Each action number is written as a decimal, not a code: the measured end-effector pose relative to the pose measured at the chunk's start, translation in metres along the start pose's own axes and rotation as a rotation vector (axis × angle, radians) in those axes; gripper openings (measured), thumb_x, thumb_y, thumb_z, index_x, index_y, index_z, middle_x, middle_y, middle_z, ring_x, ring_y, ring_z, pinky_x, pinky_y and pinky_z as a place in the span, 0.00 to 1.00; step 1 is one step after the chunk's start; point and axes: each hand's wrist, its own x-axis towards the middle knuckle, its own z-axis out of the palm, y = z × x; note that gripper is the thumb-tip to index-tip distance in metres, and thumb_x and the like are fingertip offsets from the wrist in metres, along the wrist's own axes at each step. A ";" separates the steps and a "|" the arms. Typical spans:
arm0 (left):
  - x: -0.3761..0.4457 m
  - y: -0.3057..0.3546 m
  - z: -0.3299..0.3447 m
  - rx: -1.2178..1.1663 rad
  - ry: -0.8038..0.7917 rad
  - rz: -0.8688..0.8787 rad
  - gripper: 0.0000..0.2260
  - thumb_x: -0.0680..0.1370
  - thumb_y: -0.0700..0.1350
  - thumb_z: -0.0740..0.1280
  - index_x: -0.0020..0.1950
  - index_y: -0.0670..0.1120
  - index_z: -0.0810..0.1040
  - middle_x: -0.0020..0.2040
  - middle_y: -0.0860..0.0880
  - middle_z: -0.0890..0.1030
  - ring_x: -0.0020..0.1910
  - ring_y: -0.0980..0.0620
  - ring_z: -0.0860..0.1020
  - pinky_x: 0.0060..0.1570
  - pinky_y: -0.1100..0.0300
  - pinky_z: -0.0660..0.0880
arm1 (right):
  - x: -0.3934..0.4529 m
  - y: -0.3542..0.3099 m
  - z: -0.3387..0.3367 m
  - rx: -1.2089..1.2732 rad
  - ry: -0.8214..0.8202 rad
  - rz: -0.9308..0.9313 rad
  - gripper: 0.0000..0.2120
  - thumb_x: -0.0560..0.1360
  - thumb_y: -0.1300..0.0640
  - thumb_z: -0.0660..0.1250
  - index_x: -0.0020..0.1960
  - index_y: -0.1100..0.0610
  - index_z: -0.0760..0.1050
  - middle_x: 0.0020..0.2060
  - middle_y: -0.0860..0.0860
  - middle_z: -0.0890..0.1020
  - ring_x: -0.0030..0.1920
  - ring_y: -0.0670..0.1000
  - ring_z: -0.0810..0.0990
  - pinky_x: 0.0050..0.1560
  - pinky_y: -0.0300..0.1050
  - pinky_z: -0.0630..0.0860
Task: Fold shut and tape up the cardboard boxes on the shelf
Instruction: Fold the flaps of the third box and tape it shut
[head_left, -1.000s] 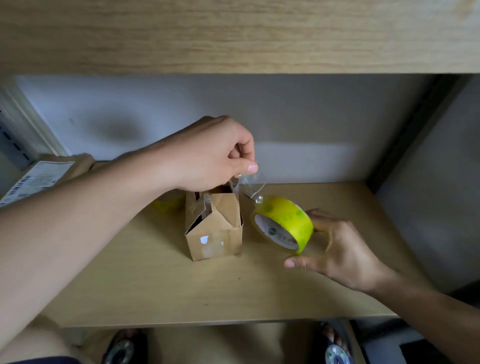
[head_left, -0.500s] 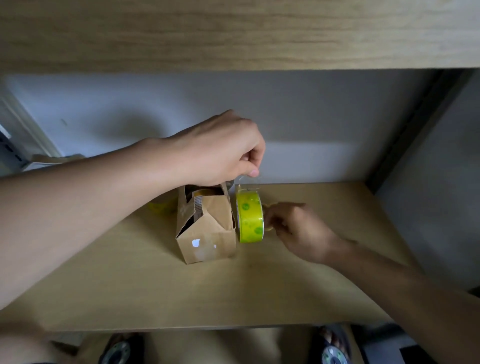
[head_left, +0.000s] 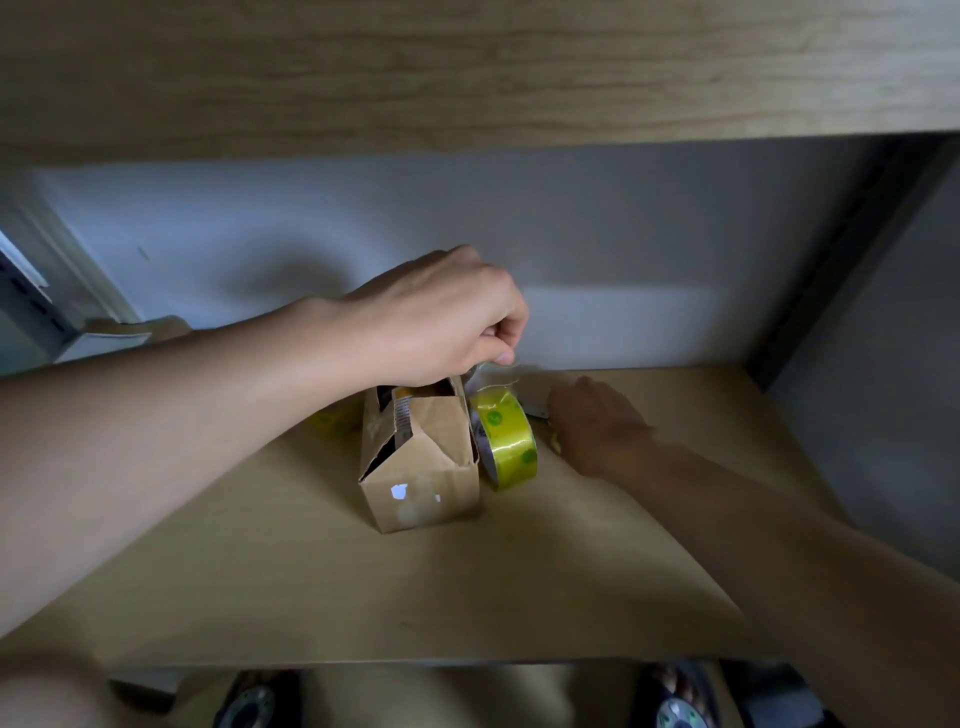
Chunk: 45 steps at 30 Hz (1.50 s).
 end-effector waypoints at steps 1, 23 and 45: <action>-0.001 0.000 0.000 0.003 -0.002 0.001 0.06 0.77 0.47 0.76 0.41 0.49 0.82 0.33 0.56 0.80 0.35 0.55 0.79 0.39 0.56 0.77 | -0.004 0.000 -0.001 -0.031 -0.002 -0.007 0.15 0.83 0.56 0.63 0.69 0.57 0.73 0.65 0.61 0.74 0.66 0.63 0.75 0.62 0.52 0.73; -0.005 -0.006 0.002 0.022 0.015 0.020 0.06 0.77 0.48 0.75 0.42 0.51 0.82 0.39 0.55 0.83 0.39 0.52 0.80 0.42 0.51 0.78 | -0.074 0.074 -0.085 0.516 0.102 -0.249 0.17 0.67 0.56 0.80 0.52 0.46 0.78 0.45 0.40 0.82 0.48 0.40 0.79 0.42 0.29 0.71; -0.013 -0.013 0.001 -0.005 0.037 0.037 0.06 0.78 0.48 0.74 0.42 0.51 0.82 0.39 0.56 0.81 0.38 0.55 0.78 0.41 0.52 0.76 | -0.038 0.029 -0.090 0.639 0.139 -0.359 0.24 0.65 0.56 0.83 0.55 0.46 0.76 0.45 0.44 0.85 0.46 0.45 0.83 0.44 0.39 0.78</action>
